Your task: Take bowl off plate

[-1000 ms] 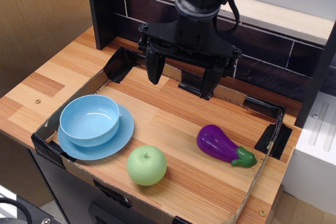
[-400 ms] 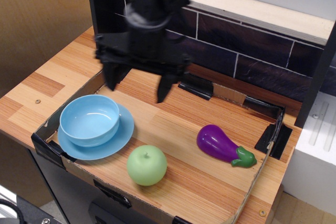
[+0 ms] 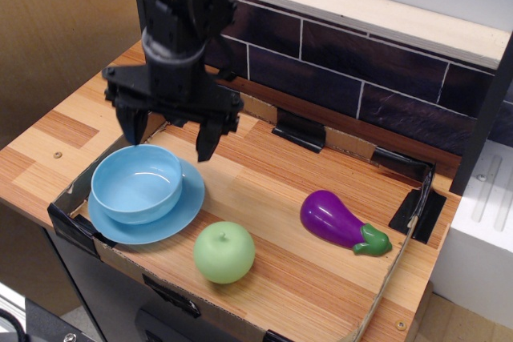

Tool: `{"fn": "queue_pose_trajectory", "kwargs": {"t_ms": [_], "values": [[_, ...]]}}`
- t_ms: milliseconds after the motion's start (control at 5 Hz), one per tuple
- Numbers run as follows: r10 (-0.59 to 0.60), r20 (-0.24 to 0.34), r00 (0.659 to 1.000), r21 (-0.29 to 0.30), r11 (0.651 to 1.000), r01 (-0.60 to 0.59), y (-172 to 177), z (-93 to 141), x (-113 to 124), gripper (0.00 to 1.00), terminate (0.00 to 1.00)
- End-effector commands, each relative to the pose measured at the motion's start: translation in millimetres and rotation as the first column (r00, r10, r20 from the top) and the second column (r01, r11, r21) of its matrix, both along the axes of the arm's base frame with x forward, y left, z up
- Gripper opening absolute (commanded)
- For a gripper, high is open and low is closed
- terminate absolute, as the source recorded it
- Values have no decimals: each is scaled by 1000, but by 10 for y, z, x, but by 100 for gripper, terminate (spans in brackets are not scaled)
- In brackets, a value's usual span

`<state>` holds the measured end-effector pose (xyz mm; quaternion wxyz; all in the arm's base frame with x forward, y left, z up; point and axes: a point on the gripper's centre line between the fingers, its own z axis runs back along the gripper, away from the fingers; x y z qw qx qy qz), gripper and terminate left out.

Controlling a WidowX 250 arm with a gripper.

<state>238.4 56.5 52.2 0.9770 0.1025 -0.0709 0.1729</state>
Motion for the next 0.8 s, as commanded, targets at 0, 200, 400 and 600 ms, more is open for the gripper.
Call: {"fn": "queue_pose_trajectory", "kwargs": {"t_ms": [0,200,400,600], "values": [[16,43,999,-71,997,-13,-104,-91,23,100,0],[47,29,998,-78,996,-45,-126,-216,26,100,0],[86,9,996,-71,994,-85,-162,-332,21,100,0],[97,1,995,-57,994,-97,-195,-372,10,100,0]]}}
